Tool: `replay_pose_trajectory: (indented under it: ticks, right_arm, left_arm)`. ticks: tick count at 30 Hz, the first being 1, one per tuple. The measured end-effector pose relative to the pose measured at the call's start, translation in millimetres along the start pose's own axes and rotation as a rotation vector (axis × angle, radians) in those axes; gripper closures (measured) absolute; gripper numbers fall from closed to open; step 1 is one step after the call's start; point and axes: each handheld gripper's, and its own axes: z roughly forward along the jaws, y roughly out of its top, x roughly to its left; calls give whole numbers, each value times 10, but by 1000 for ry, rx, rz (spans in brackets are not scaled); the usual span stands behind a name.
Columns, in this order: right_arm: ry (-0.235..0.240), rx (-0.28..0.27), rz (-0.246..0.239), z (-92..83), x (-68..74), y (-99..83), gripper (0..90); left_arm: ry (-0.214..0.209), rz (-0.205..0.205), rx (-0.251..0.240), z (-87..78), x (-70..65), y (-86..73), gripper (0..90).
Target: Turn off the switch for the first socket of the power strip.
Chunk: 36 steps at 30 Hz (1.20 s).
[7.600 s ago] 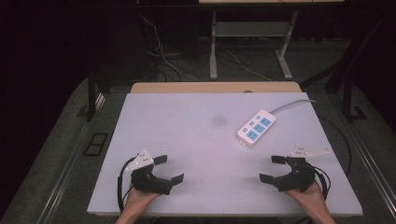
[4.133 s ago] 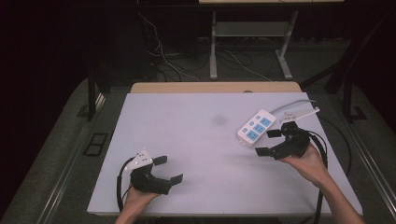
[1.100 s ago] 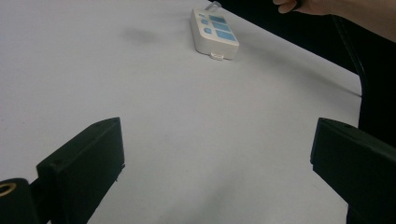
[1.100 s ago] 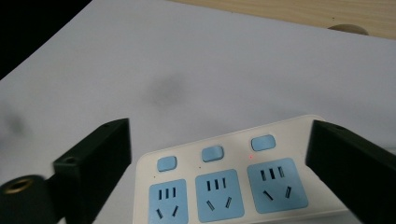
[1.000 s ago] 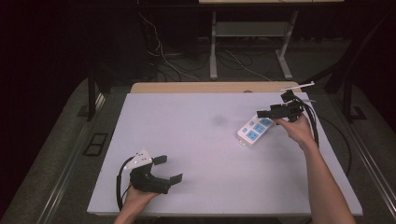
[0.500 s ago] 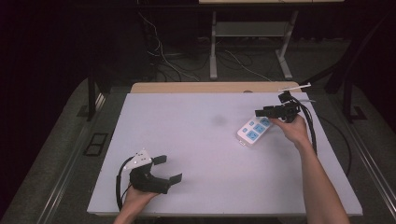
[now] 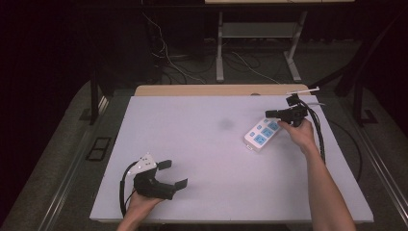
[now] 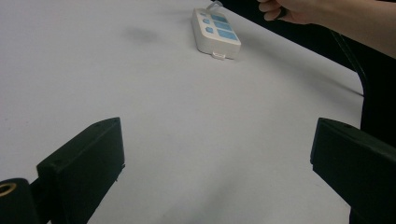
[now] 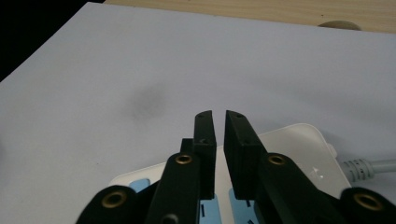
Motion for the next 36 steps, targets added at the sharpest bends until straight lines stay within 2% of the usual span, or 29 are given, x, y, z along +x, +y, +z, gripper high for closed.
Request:
replay_pose_trajectory:
  ticks: [4,8,19,26,36]
  right_arm:
    - [-18,2,17,41,-31,-13,892]
    - [-27,13,30,77,-64,-32,896]
    - [-20,33,66,165,-142,-80,896]
    - [-38,57,63,191,-168,-99,897]
    - [-22,48,68,201,-176,-112,897]
  left_arm:
    - [0,1,3,5,-1,-1,13]
    - [-1,4,6,7,-2,-1,13]
    - [-1,3,8,11,4,-1,13]
    - [2,7,8,13,4,0,13]
    - [1,7,11,23,0,-1,13]
